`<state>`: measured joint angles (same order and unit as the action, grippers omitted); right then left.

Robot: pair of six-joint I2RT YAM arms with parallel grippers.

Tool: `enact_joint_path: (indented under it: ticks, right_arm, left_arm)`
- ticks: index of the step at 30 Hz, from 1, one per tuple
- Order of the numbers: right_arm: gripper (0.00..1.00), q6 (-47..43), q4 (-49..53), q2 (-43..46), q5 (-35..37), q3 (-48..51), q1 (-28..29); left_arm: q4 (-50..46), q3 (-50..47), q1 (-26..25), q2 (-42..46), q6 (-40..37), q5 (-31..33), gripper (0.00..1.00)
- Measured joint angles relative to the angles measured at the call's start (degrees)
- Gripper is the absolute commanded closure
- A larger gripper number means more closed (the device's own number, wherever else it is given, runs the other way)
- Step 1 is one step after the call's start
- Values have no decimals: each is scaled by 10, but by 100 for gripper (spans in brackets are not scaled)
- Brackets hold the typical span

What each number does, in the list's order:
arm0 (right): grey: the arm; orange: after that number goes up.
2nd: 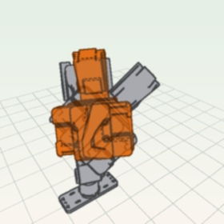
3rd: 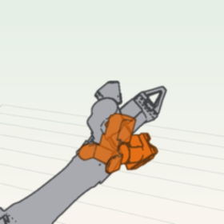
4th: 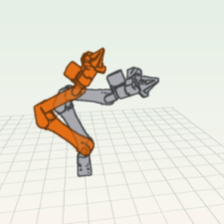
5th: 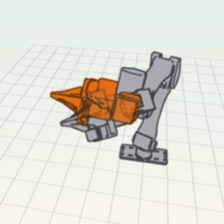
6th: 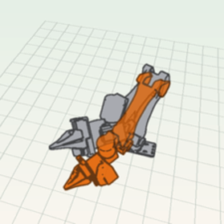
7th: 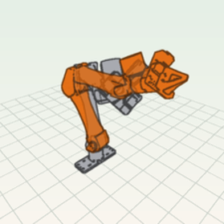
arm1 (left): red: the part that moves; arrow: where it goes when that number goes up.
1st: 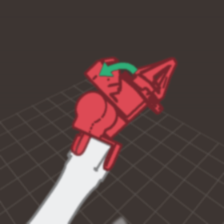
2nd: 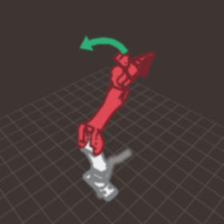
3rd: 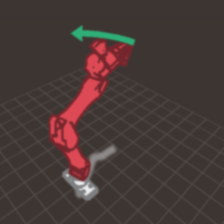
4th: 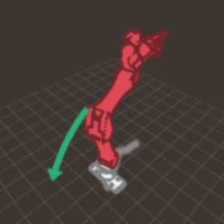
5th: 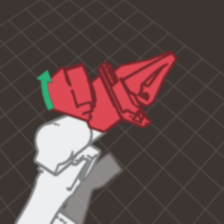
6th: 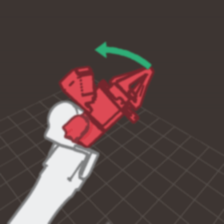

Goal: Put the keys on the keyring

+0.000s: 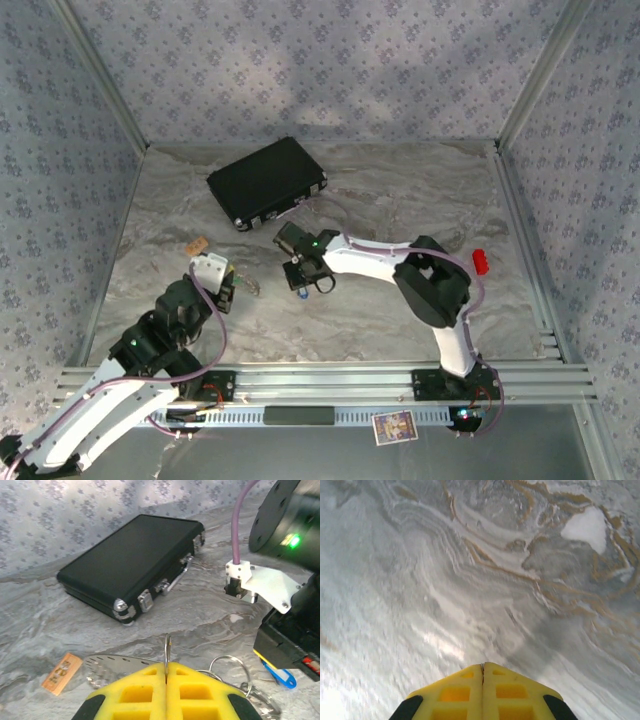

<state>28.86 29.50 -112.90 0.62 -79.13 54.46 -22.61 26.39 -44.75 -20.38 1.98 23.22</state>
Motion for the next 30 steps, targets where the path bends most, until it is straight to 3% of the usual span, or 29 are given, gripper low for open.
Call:
enact_joint_path:
  ticks: [8, 18, 30]
  right_arm:
    - [100, -63, -22, 119, -38, 161, -32]
    - [100, -117, 5, 222, -120, 251, -69]
    - [100, -129, 57, 239, -138, 283, -129]
  left_arm:
    - [64, -23, 0, -62, -21, -102, 100]
    - [137, -22, 0, -156, -66, -235, 100]
    - [228, -22, 0, -265, -66, -318, 100]
